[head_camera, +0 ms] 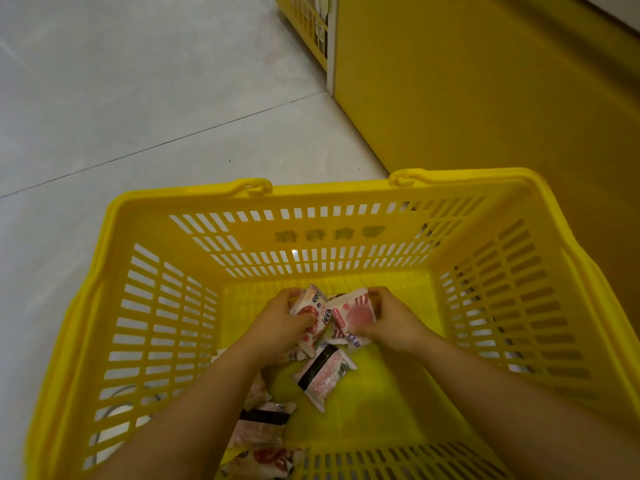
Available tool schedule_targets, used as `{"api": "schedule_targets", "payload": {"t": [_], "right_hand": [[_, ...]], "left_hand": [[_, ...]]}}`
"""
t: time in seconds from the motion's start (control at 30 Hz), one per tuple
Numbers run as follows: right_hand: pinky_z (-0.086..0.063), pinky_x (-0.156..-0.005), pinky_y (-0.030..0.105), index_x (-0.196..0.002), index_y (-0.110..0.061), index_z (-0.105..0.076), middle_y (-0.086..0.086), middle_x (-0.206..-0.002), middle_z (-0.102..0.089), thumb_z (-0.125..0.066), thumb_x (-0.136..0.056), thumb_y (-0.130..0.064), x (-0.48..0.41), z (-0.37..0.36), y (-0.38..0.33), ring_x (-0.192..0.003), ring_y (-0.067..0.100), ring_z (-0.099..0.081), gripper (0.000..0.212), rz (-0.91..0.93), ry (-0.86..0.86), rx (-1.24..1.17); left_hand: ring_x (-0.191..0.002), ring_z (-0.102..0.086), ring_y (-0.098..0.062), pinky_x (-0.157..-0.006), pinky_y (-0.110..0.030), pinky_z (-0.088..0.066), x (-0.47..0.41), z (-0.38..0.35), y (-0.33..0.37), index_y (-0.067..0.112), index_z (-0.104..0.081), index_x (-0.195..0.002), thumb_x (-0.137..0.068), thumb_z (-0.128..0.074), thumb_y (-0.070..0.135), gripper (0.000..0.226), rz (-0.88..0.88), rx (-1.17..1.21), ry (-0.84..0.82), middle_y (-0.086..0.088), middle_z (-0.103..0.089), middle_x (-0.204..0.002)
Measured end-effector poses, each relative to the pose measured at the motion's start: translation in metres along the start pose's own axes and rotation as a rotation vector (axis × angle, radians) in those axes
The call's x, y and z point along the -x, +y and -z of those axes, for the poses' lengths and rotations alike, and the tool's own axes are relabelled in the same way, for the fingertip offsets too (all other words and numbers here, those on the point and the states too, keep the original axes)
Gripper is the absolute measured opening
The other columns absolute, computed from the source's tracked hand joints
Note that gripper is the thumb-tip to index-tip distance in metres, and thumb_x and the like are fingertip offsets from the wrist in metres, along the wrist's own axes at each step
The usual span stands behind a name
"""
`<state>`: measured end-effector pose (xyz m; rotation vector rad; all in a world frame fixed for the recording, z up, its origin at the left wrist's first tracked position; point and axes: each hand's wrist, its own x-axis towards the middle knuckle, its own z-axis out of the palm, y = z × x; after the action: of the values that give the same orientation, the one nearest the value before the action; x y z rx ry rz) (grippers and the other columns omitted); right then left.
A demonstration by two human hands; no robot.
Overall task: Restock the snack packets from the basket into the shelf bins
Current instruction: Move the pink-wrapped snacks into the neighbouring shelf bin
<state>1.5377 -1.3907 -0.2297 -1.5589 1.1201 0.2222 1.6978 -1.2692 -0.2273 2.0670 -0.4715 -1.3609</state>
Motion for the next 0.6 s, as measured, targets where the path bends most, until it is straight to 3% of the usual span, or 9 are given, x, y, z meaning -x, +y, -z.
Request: {"api": "schedule_targets", "payload": {"t": [0.07, 0.13, 0.23, 0.3, 0.37, 0.43, 0.5, 0.6], "right_hand": [[-0.054, -0.089, 0.034, -0.145, -0.013, -0.025, 0.009, -0.129, -0.059, -0.079, -0.076, -0.009, 0.0, -0.003, -0.003, -0.109, 0.022, -0.062, 0.087, 0.019, -0.017, -0.02], [-0.053, -0.089, 0.033, -0.135, -0.015, -0.037, 0.006, -0.124, -0.062, -0.077, -0.079, -0.012, -0.002, -0.002, -0.004, -0.107, 0.02, -0.063, 0.069, 0.04, -0.018, 0.007], [-0.052, -0.075, 0.023, -0.112, -0.018, -0.056, 0.005, -0.115, -0.067, -0.072, -0.084, -0.017, -0.002, 0.01, -0.005, -0.093, 0.014, -0.066, 0.032, 0.043, -0.014, -0.033], [-0.053, -0.062, 0.025, -0.093, -0.02, -0.061, 0.009, -0.103, -0.071, -0.072, -0.084, -0.015, -0.001, 0.02, -0.006, -0.079, 0.016, -0.069, 0.015, 0.035, 0.078, -0.086], [-0.055, -0.061, 0.038, -0.084, -0.015, -0.06, 0.016, -0.091, -0.072, -0.075, -0.078, -0.008, 0.0, 0.028, -0.007, -0.074, 0.029, -0.069, 0.018, 0.005, 0.219, -0.12], [-0.056, -0.059, 0.036, -0.086, -0.015, -0.055, 0.018, -0.089, -0.071, -0.076, -0.073, -0.003, 0.0, 0.034, -0.012, -0.072, 0.029, -0.069, 0.027, -0.015, 0.261, -0.179], [-0.051, -0.05, 0.026, -0.101, -0.019, -0.05, 0.014, -0.089, -0.07, -0.077, -0.072, -0.002, 0.001, 0.037, -0.018, -0.063, 0.02, -0.066, 0.042, -0.017, 0.166, -0.208], [-0.059, -0.067, 0.037, -0.115, -0.023, -0.05, 0.012, -0.094, -0.067, -0.076, -0.074, -0.001, 0.003, 0.032, -0.026, -0.074, 0.025, -0.07, 0.053, -0.076, -0.008, -0.226]], "left_hand": [[-0.081, -0.066, -0.014, -0.055, -0.025, -0.051, 0.0, 0.001, 0.002, 0.019, -0.037, -0.139, -0.092, -0.06, 0.017, 0.052, 0.025, 0.042, 0.003, 0.0, -0.059, -0.112], [-0.084, -0.067, -0.017, -0.054, -0.026, -0.051, 0.001, 0.001, 0.003, 0.018, -0.035, -0.141, -0.093, -0.059, 0.017, 0.054, 0.041, 0.076, 0.015, -0.006, -0.058, -0.122], [-0.082, -0.067, -0.019, -0.056, -0.029, -0.054, 0.002, -0.001, 0.002, 0.018, -0.034, -0.142, -0.094, -0.058, 0.017, 0.054, 0.051, 0.133, 0.049, -0.006, -0.058, -0.121], [-0.08, -0.068, -0.018, -0.057, -0.03, -0.054, 0.001, -0.001, 0.001, 0.017, -0.035, -0.142, -0.094, -0.058, 0.016, 0.053, 0.054, 0.176, 0.074, -0.005, -0.059, -0.118], [-0.077, -0.068, -0.016, -0.054, -0.027, -0.053, 0.0, -0.002, 0.001, 0.017, -0.037, -0.14, -0.094, -0.059, 0.016, 0.052, 0.058, 0.204, 0.085, -0.003, -0.06, -0.112], [-0.075, -0.068, -0.015, -0.053, -0.027, -0.052, 0.0, -0.002, 0.001, 0.018, -0.038, -0.139, -0.093, -0.059, 0.015, 0.05, 0.056, 0.225, 0.091, 0.002, -0.061, -0.104], [-0.076, -0.067, -0.016, -0.056, -0.029, -0.054, 0.0, -0.002, 0.001, 0.019, -0.039, -0.137, -0.093, -0.06, 0.015, 0.049, 0.048, 0.227, 0.107, 0.006, -0.059, -0.098], [-0.075, -0.066, -0.015, -0.053, -0.027, -0.052, 0.0, -0.003, 0.002, 0.02, -0.041, -0.135, -0.092, -0.06, 0.013, 0.048, 0.037, 0.246, 0.131, 0.006, -0.057, -0.097]]}}
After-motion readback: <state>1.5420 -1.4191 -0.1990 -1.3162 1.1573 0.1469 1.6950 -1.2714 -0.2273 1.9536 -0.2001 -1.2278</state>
